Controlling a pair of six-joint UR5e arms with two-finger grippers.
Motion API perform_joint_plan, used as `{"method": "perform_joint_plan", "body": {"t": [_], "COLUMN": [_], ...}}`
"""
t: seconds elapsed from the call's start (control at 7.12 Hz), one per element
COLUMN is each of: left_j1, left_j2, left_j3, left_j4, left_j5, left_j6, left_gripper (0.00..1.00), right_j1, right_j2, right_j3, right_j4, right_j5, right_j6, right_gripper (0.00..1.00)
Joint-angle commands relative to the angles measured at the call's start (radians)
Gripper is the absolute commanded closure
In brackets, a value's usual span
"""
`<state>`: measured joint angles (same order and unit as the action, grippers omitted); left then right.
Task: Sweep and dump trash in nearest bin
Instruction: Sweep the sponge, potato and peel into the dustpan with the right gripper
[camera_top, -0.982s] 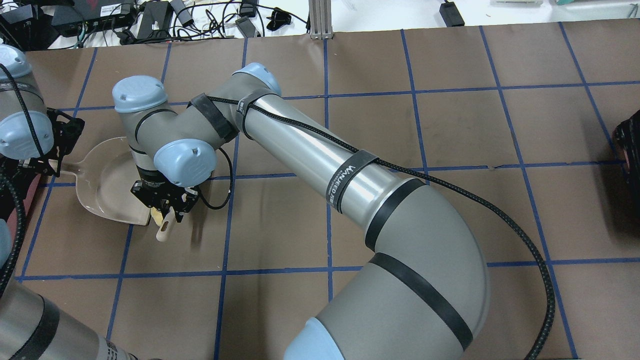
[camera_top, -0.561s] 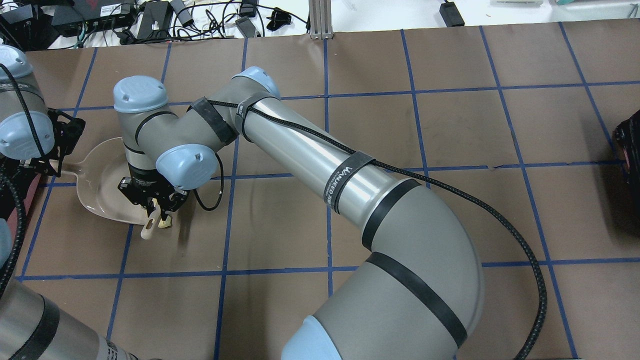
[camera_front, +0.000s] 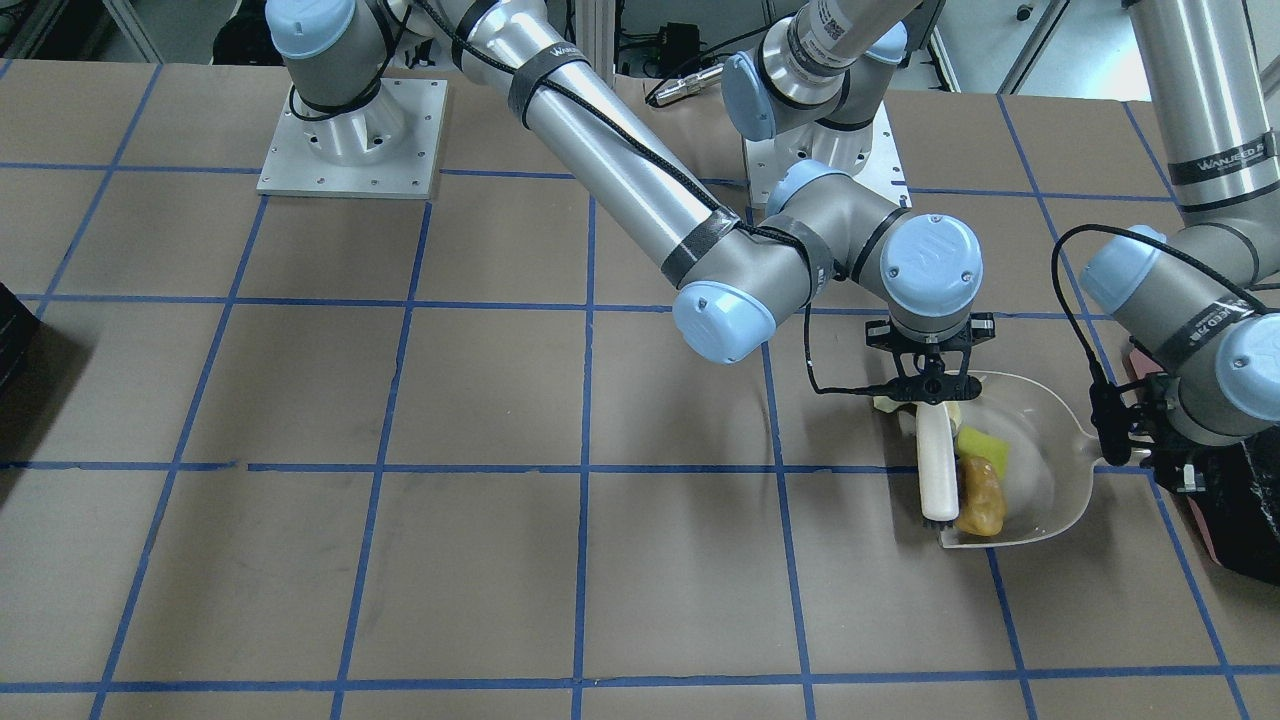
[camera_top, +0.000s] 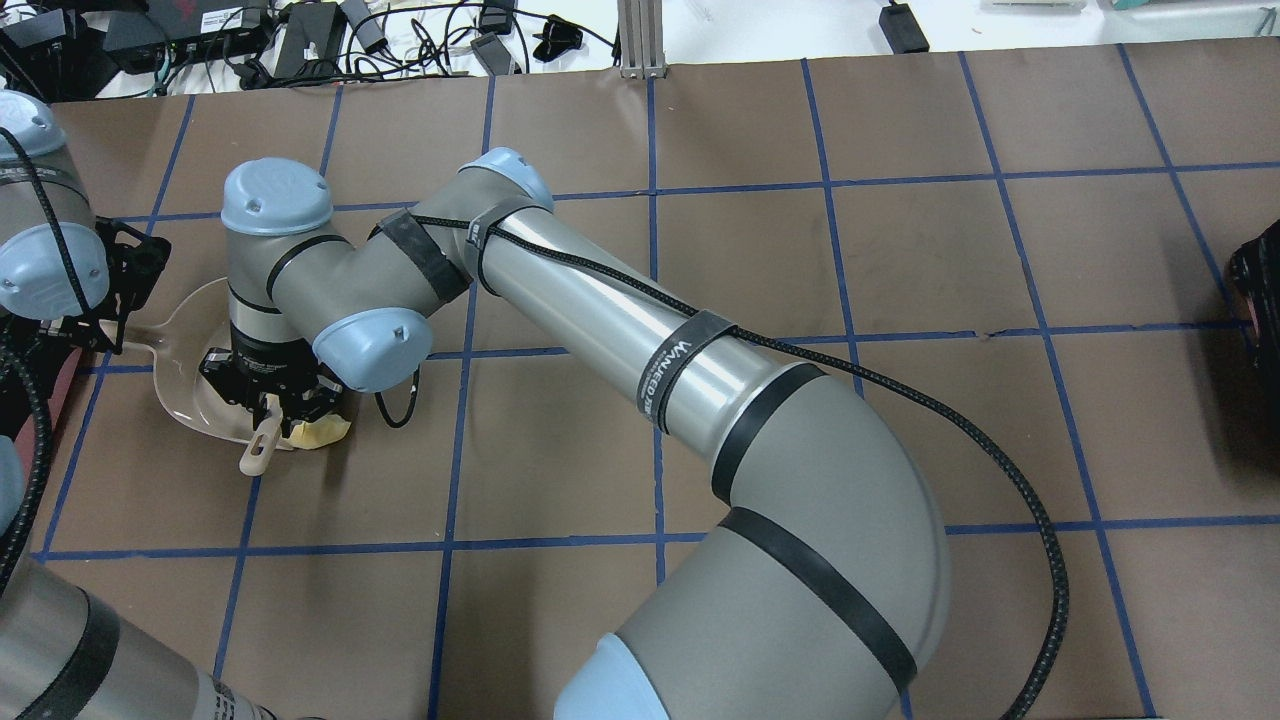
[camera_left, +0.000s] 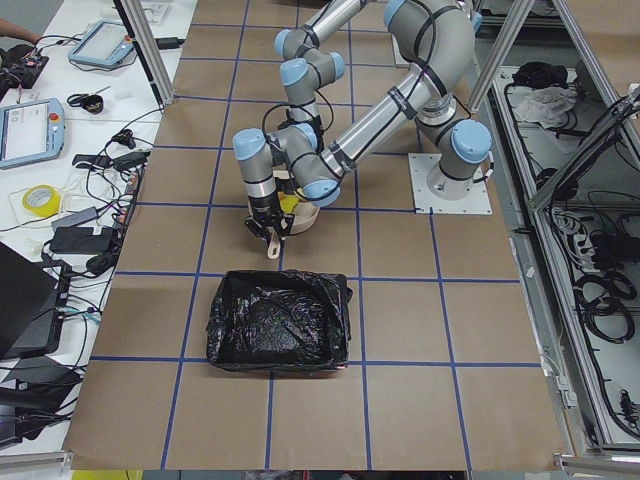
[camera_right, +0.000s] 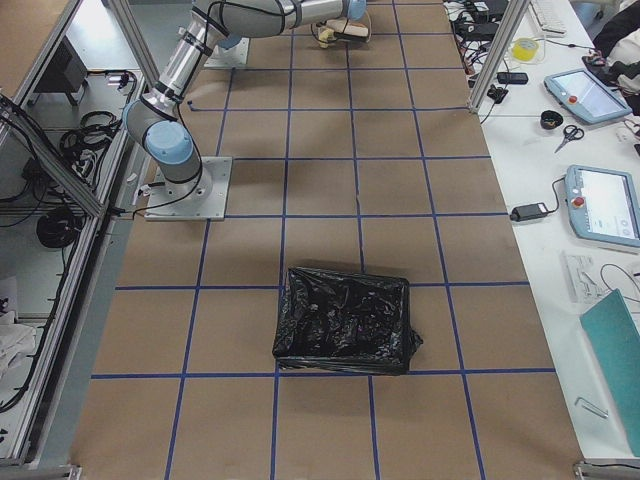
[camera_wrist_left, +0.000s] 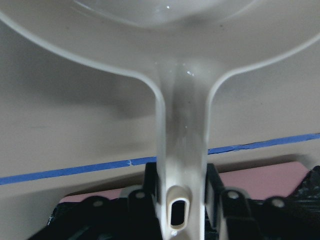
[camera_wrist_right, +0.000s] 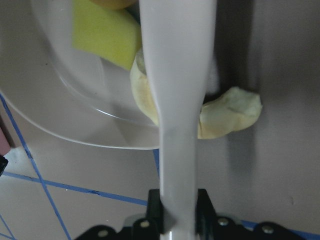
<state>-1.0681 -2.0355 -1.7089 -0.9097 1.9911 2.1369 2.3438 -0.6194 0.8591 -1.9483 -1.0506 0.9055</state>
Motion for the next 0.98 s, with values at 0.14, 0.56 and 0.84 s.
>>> {"method": "perform_joint_plan", "body": {"t": [0.14,0.56,0.84], "left_j1": [0.0,-0.001,-0.001], "left_j2": [0.0,0.0,-0.002], "left_j3": [0.0,0.0,0.0], "left_j4": [0.0,0.0,0.0], "left_j5": [0.0,0.0,0.0], "left_j6": [0.0,-0.002,-0.002], "left_gripper": [1.0,1.0,1.0], "right_j1": [0.019,0.019,0.017], "right_j2": [0.018,-0.034,-0.162], "right_j3": [-0.049,-0.039,0.03], "right_j4": [-0.107,-0.076,0.176], "right_j5": [0.094,0.114,0.0], "right_j6": [0.036,0.058,0.023], "right_gripper": [1.0,1.0,1.0]}}
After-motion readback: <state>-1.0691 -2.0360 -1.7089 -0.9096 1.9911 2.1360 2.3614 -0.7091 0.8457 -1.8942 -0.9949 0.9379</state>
